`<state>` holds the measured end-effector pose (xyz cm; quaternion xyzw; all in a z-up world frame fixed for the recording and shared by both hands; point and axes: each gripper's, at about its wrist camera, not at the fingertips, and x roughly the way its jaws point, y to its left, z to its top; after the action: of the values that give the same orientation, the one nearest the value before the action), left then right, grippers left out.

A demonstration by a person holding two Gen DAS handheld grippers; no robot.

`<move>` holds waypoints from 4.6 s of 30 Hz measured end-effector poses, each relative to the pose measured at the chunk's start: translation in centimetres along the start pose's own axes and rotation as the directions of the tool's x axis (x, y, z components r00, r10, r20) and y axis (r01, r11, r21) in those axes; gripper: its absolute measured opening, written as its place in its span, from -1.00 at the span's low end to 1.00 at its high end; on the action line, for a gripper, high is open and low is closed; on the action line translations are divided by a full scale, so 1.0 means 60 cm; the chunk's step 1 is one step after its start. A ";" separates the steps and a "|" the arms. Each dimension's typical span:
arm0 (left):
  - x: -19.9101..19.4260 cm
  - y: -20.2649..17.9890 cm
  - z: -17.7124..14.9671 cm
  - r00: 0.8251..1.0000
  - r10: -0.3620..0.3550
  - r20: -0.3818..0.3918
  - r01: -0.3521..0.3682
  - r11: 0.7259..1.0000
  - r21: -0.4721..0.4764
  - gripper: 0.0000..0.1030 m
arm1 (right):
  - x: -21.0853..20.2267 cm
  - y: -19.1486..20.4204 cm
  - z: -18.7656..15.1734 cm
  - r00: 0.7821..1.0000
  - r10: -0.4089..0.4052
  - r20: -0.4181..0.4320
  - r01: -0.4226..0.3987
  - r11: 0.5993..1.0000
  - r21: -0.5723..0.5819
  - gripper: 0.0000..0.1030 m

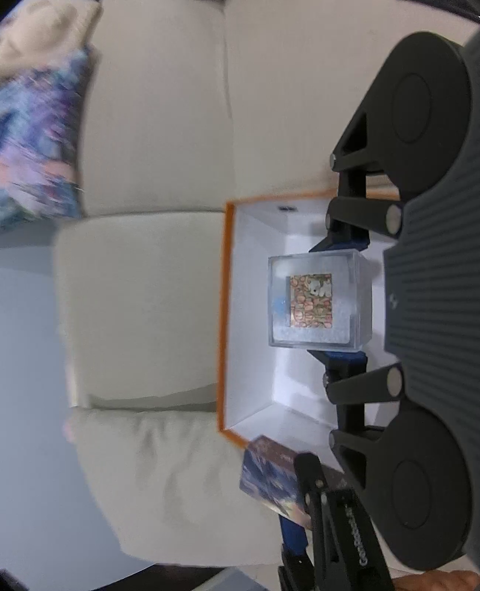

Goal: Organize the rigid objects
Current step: 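Carry the card and cube with both tools into the orange box, then open both tools to release the card and cube inside the box, then grasp the brown cardboard box with the left tool while the right tool grasps the plaid case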

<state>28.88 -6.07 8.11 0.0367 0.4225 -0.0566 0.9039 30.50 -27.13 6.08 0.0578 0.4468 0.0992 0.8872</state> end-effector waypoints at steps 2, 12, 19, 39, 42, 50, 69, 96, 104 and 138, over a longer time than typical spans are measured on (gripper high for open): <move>0.041 0.002 0.008 0.998 -0.013 -0.064 0.012 1.000 -0.013 0.26 | 0.040 0.005 0.003 0.998 0.007 -0.061 -0.007 1.000 -0.003 -0.06; 0.176 -0.008 -0.011 0.961 0.016 -0.277 -0.011 1.000 0.018 0.26 | 0.180 0.022 -0.019 0.957 -0.067 -0.281 0.035 0.993 -0.114 -0.06; 0.212 -0.014 -0.014 0.915 0.047 -0.401 -0.029 0.998 0.050 0.27 | 0.220 0.017 -0.028 0.910 -0.096 -0.403 0.049 0.991 -0.125 -0.06; 0.254 -0.001 -0.032 0.839 0.054 -0.542 -0.026 0.998 0.059 0.26 | 0.269 0.002 -0.033 0.822 -0.150 -0.549 0.129 0.989 -0.078 -0.06; 0.258 -0.006 -0.033 0.841 0.063 -0.537 -0.030 0.997 0.070 0.26 | 0.276 0.004 -0.034 0.823 -0.153 -0.547 0.128 0.988 -0.084 -0.05; 0.260 -0.018 -0.036 0.838 0.067 -0.542 -0.031 0.997 0.076 0.27 | 0.270 0.012 -0.035 0.825 -0.151 -0.545 0.124 0.989 -0.087 -0.01; 0.252 -0.007 -0.028 0.858 0.055 -0.510 -0.039 0.998 0.042 0.42 | 0.253 0.016 -0.040 0.848 -0.148 -0.509 0.118 0.989 -0.091 0.10; 0.015 0.007 0.015 0.942 0.045 -0.332 -0.052 0.999 -0.013 0.53 | 0.001 0.062 -0.004 0.941 -0.167 -0.295 0.140 0.984 -0.109 0.41; -0.071 0.002 -0.017 0.957 0.036 -0.287 -0.041 0.999 -0.012 0.56 | -0.081 0.081 -0.038 0.951 -0.161 -0.262 0.136 0.984 -0.114 0.45; 0.003 0.166 -0.200 0.932 0.116 -0.344 -0.219 0.935 -0.280 0.50 | -0.060 0.058 -0.221 0.941 -0.111 -0.319 0.089 0.993 -0.083 0.62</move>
<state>21.20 5.16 0.46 -0.0622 0.5632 0.0961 0.8183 17.33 -24.39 1.69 -0.0119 0.5846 0.0769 0.8076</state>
